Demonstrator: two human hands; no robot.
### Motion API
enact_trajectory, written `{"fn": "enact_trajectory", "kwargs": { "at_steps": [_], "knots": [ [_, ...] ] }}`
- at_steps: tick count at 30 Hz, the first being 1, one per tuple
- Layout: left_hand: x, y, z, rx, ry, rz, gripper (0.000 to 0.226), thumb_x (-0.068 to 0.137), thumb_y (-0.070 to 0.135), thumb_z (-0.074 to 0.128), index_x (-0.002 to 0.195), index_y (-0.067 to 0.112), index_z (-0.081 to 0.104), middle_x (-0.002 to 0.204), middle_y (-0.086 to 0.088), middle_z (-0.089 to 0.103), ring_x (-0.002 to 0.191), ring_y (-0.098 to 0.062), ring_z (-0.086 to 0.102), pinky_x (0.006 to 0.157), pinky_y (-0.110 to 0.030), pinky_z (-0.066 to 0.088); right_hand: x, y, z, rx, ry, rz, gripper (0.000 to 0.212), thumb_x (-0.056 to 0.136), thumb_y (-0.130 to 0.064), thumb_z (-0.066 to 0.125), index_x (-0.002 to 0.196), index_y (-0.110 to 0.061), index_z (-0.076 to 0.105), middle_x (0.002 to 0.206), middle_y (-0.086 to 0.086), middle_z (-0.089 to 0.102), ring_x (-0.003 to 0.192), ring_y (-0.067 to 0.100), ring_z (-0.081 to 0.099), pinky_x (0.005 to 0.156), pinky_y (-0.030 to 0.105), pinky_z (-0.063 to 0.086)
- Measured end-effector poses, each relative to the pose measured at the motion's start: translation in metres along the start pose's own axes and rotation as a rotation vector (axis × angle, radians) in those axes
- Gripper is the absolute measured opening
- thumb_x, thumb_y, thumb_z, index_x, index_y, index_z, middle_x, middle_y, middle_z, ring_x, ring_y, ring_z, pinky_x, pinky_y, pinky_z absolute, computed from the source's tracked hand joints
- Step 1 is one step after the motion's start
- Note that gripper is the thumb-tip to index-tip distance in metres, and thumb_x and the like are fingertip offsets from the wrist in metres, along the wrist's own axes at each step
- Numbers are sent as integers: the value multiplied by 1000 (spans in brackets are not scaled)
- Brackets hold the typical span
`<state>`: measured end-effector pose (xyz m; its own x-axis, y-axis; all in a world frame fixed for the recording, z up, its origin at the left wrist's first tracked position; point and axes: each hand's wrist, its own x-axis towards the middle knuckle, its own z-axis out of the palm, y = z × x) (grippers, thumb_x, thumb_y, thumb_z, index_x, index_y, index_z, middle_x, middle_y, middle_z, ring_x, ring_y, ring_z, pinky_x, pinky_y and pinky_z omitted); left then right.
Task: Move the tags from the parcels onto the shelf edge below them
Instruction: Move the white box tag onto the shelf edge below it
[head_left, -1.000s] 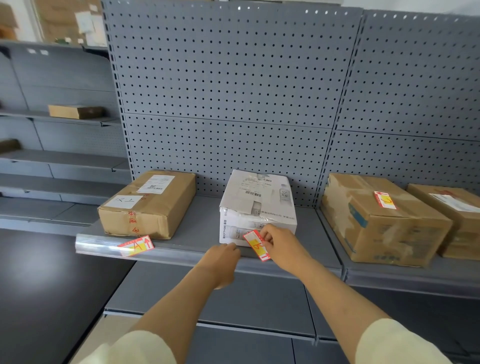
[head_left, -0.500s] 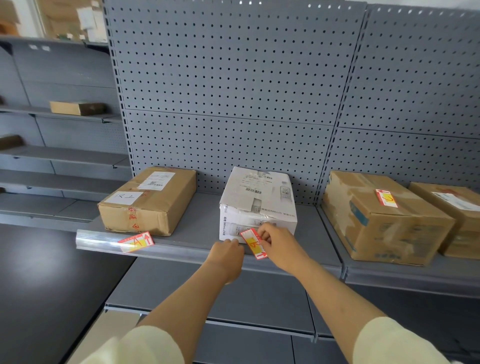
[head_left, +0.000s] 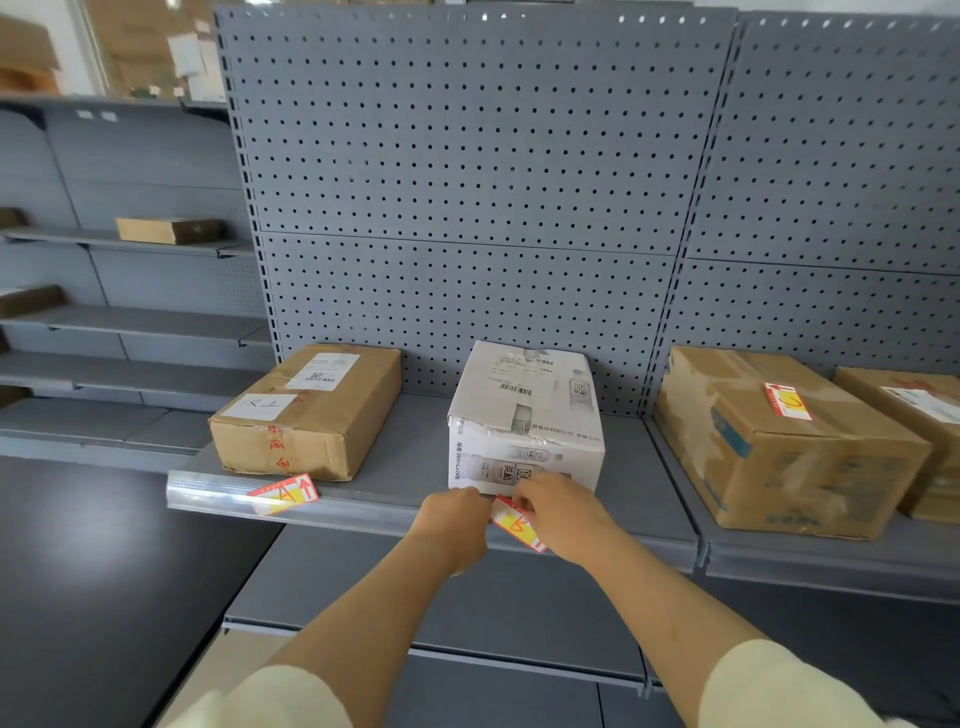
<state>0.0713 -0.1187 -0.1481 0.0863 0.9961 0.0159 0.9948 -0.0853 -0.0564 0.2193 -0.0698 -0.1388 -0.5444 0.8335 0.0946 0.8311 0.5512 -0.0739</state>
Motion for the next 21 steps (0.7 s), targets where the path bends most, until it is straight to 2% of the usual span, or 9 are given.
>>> {"fn": "enact_trajectory", "kwargs": {
  "at_steps": [5, 11, 15, 21],
  "knots": [
    [-5, -12, -8, 46, 12, -59, 29, 91, 5, 45, 112, 12, 63, 115, -7, 62, 101, -29, 63, 71, -31, 42, 0, -7, -1, -273, -14, -36, 40, 89, -7, 56, 128, -18, 52, 121, 10, 56, 107, 29, 57, 86, 38, 48],
    [-1, -14, -23, 73, 12, -60, 28, 92, 8, 43, 111, 10, 63, 116, -8, 62, 101, -29, 64, 72, -31, 43, -1, -21, 4, -529, -81, -90, 36, 88, -5, 59, 122, -17, 59, 117, 11, 62, 108, 32, 56, 89, 44, 48],
    [8, -6, -33, 85, 56, -19, 29, 93, 8, 42, 113, 12, 62, 116, -7, 62, 101, -26, 64, 72, -31, 43, -7, -18, -5, -423, -25, -53, 38, 88, 2, 52, 124, -7, 54, 122, 17, 58, 111, 35, 55, 92, 46, 46],
    [16, 14, -48, 61, 73, 64, 30, 93, 8, 40, 112, 12, 63, 115, -7, 62, 102, -26, 63, 80, -33, 48, -24, 25, -23, -262, 6, -6, 34, 88, -2, 54, 121, -9, 53, 117, 15, 61, 104, 33, 58, 85, 43, 49]
  ]
}}
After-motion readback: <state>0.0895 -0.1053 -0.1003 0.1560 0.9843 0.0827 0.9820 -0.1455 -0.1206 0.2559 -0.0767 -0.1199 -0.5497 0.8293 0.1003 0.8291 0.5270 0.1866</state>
